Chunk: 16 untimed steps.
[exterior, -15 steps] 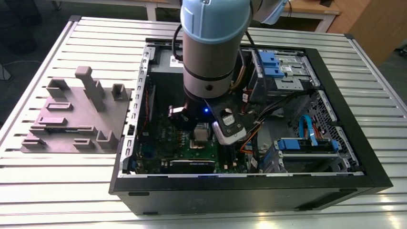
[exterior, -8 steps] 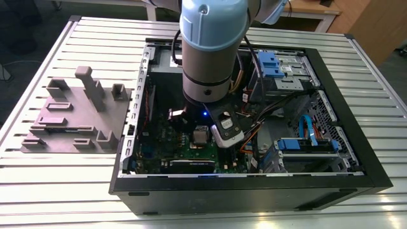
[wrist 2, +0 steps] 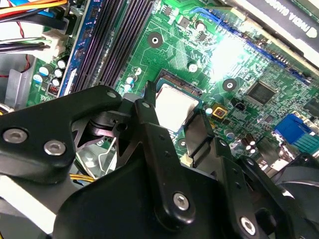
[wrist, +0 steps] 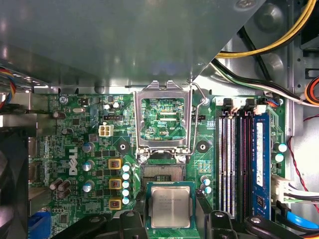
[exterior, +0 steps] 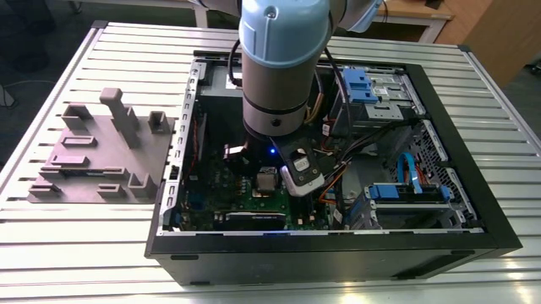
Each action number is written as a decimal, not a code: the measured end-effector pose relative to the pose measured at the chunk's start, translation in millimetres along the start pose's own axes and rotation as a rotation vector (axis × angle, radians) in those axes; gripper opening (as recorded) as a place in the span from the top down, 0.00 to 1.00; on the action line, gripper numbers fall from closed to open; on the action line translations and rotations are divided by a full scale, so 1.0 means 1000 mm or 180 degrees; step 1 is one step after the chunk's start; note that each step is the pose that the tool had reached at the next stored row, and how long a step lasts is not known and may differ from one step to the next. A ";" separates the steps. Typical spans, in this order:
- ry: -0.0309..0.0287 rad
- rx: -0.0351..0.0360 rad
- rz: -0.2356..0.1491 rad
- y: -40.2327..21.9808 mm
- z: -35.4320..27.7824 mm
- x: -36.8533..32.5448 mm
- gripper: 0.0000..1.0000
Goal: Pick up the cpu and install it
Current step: 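Place the cpu into insertion slot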
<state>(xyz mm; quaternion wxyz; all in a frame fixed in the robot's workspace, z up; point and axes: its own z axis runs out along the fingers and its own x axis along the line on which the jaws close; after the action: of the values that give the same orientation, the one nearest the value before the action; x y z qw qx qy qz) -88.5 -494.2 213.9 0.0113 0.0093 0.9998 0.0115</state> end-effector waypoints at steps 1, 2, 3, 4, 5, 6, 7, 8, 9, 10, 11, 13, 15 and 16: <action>0.0002 0.0000 0.0000 0.0000 0.0000 0.0000 0.53; 0.0004 0.0000 0.0000 0.0000 0.0000 0.0000 0.53; 0.0004 0.0000 0.0000 0.0000 0.0000 0.0000 0.53; 0.0004 0.0000 0.0000 0.0000 0.0000 0.0000 0.53; 0.0004 0.0000 0.0000 0.0000 0.0000 0.0000 0.53; 0.0004 0.0000 0.0000 0.0000 0.0000 0.0000 0.53; 0.0004 0.0000 0.0000 0.0000 0.0000 0.0000 0.53; 0.0004 0.0000 0.0000 0.0000 0.0000 0.0000 0.53; 0.0004 0.0000 0.0000 0.0000 0.0000 0.0000 0.53; 0.0004 0.0000 0.0000 0.0000 0.0000 0.0000 0.53; 0.0004 0.0000 0.0000 0.0000 0.0000 0.0000 0.53; 0.0006 0.0000 0.0000 0.0000 0.0000 0.0000 0.53; 0.0038 -0.0002 0.0000 0.0001 0.0006 -0.0001 0.53; 0.0060 -0.0001 0.0001 0.0000 0.0013 0.0000 0.53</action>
<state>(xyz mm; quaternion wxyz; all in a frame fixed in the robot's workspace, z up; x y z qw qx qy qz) -88.4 -494.1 212.5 0.0019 0.0094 0.9999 0.0117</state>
